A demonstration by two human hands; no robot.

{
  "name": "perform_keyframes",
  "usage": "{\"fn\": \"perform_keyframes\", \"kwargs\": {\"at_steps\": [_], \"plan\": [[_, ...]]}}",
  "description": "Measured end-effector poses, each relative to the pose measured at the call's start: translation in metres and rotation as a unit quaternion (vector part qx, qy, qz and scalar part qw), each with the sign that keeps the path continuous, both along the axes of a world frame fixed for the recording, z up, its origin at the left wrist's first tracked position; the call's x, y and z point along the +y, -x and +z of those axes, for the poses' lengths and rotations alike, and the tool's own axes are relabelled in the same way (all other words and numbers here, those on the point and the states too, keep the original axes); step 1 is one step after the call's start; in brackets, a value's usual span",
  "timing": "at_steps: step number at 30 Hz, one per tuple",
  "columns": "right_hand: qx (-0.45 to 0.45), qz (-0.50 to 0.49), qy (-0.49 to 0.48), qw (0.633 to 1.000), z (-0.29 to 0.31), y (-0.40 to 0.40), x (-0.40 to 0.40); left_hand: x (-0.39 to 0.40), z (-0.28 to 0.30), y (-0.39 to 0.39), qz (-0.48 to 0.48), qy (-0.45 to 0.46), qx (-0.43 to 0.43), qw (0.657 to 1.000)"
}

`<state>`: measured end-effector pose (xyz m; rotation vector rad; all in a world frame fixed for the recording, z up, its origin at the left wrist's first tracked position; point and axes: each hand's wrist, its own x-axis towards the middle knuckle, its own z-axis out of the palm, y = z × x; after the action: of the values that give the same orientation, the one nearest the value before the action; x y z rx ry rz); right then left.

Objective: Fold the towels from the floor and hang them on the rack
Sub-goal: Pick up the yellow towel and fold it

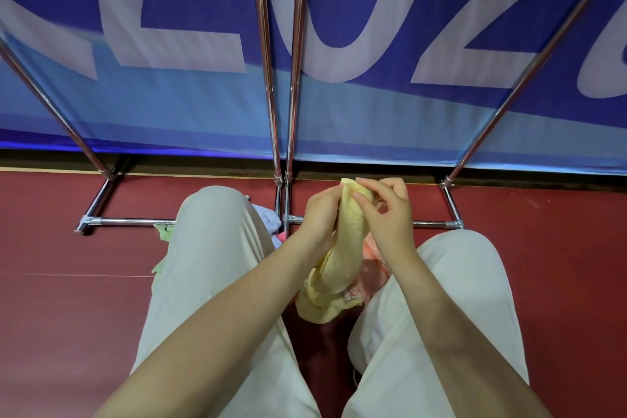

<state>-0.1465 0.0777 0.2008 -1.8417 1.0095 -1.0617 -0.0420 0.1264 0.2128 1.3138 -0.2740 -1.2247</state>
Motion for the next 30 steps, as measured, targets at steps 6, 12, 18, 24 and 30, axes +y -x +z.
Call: {"fn": "perform_keyframes", "kwargs": {"at_steps": [6, 12, 18, 24, 30], "plan": [[0.063, 0.03, 0.086, 0.994, -0.004, 0.004, 0.0, 0.005, -0.002, -0.003, -0.006, -0.032, 0.008, 0.999], [0.071, 0.025, 0.103, 0.992, -0.008, 0.003, -0.003, 0.007, -0.006, -0.005, -0.017, -0.016, -0.01, 1.0], [0.024, -0.015, 0.133, 0.991, -0.008, 0.003, -0.002, 0.004, -0.009, -0.005, -0.013, 0.021, -0.037, 0.999], [0.001, 0.008, 0.052, 0.999, -0.002, 0.004, 0.005, 0.004, -0.016, -0.009, -0.017, 0.034, -0.093, 0.995], [-0.015, -0.01, -0.012, 1.0, 0.0, 0.001, 0.005, 0.005, -0.015, -0.003, -0.063, 0.032, -0.135, 0.988]]}}
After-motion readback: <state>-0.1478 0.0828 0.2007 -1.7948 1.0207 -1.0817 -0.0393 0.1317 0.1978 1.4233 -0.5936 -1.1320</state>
